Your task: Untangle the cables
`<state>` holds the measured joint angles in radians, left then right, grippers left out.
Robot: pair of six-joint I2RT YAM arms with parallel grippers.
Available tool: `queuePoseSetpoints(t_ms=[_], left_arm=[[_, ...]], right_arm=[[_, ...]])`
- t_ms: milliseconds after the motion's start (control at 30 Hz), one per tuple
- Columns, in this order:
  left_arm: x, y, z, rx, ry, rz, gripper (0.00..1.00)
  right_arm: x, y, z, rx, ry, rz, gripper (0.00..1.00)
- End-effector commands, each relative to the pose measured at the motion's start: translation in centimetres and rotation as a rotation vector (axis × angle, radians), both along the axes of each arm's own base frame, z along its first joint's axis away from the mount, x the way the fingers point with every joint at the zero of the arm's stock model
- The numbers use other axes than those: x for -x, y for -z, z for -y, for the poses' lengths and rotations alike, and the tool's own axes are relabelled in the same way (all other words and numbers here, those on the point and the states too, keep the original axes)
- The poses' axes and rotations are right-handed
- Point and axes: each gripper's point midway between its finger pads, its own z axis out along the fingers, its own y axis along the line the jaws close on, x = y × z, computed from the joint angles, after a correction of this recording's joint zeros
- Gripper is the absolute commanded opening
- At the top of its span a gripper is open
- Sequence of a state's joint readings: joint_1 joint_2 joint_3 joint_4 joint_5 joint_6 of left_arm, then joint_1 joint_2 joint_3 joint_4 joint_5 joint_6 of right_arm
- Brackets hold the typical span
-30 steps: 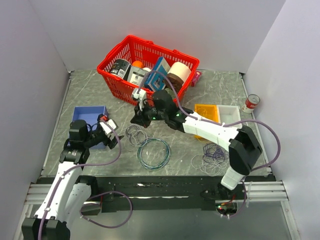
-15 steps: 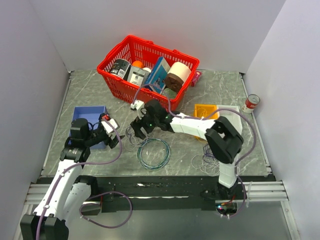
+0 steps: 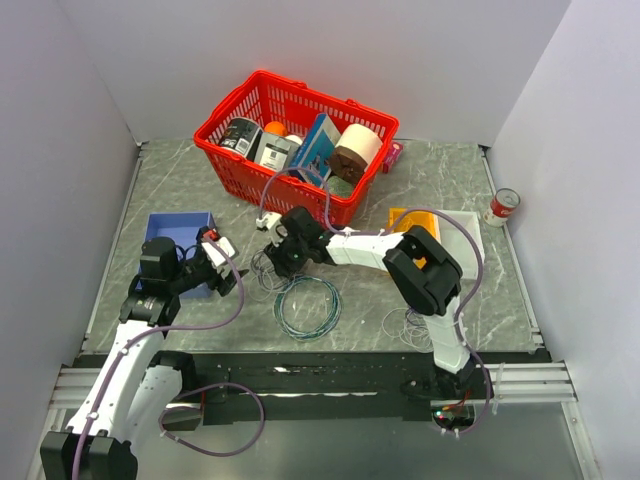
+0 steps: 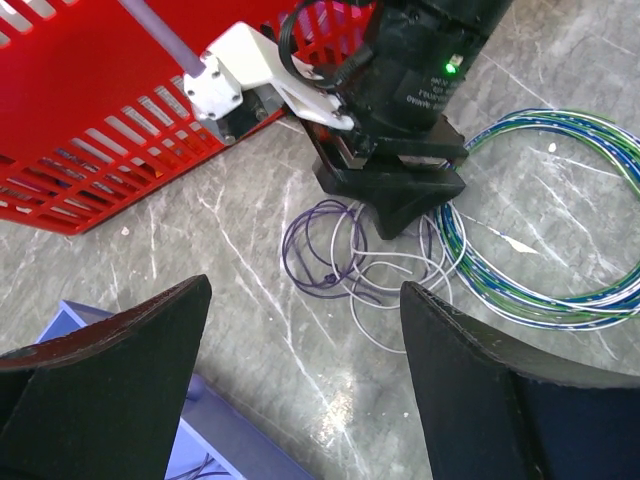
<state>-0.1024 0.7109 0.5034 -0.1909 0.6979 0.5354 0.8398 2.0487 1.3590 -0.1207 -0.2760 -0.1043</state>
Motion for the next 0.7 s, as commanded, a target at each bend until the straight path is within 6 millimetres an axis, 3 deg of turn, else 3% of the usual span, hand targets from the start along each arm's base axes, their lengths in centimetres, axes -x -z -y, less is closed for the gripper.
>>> queuePoseSetpoints(t_ms=[0,67,100,200,233,433,667], left_arm=[[-0.5,-1.9,0.1,0.014,-0.005,0.056,0.82],[-0.5,-1.8,0.0,0.016,-0.016,0.045,0.82],[-0.5,-1.7,0.0,0.018,-0.020,0.039,0.81],[-0.4,-1.5,-0.1,0.018,-0.024,0.023,0.79],[-0.3,-1.4,-0.1,0.015,-0.021,0.023,0.79],[-0.3,-0.8,-0.2,-0.016,-0.007,0.034,0.75],[-0.7,0.8,-0.8,-0.171,0.060,0.127,0.78]], right_arm=[[-0.5,-0.7,-1.2,-0.042,-0.038,0.024,0.29],[-0.4,-0.9,-1.0,-0.046,-0.041,0.040,0.02],[-0.4,-1.2,-0.8,-0.046,-0.042,0.051,0.00],[0.0,-2.9,-0.6,-0.064,-0.067,0.084,0.00],[0.0,-4.8,-0.6,-0.090,-0.082,0.122,0.00],[2.4,-10.4,-1.1,-0.183,-0.198,0.227,0.00],[4.4,-13.5,-0.8,-0.252,-0.273,0.271,0.00]])
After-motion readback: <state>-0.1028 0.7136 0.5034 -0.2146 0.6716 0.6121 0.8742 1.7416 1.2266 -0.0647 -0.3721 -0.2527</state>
